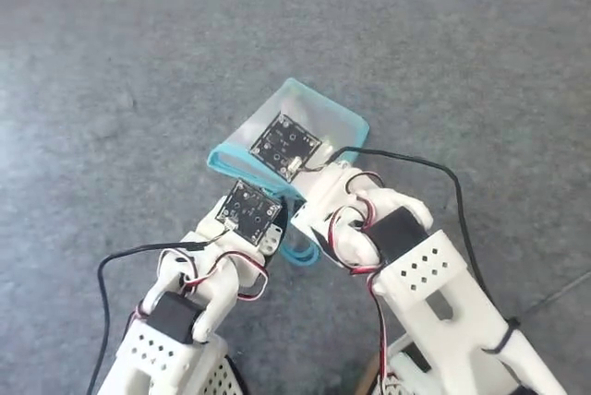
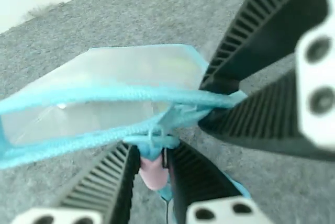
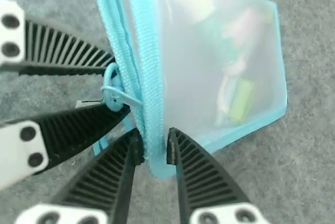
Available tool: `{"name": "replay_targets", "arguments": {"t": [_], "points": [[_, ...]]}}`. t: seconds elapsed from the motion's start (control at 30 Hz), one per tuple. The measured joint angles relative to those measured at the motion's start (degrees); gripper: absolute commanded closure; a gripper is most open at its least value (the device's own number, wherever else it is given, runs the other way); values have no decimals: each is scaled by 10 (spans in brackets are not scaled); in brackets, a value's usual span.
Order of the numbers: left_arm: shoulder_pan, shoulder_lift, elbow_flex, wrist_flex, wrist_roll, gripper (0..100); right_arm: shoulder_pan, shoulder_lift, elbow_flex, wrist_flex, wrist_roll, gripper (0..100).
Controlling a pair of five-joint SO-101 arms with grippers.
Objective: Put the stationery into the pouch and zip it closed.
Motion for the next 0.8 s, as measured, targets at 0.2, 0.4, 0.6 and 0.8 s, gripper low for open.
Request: {"name": "replay_targets", "arguments": {"t": [0.2, 0.4, 0.6, 0.8], "points": [[-25, 0, 1, 0, -4, 988, 38, -15, 61, -44, 26, 991], [-41, 0, 1, 0, -4, 988, 76, -15, 74, -64, 39, 991], [-42, 0, 1, 0, -4, 988, 99, -15, 79, -69, 39, 991], [-41, 0, 1, -1, -4, 988, 120, -15, 84, -69, 51, 991]]}}
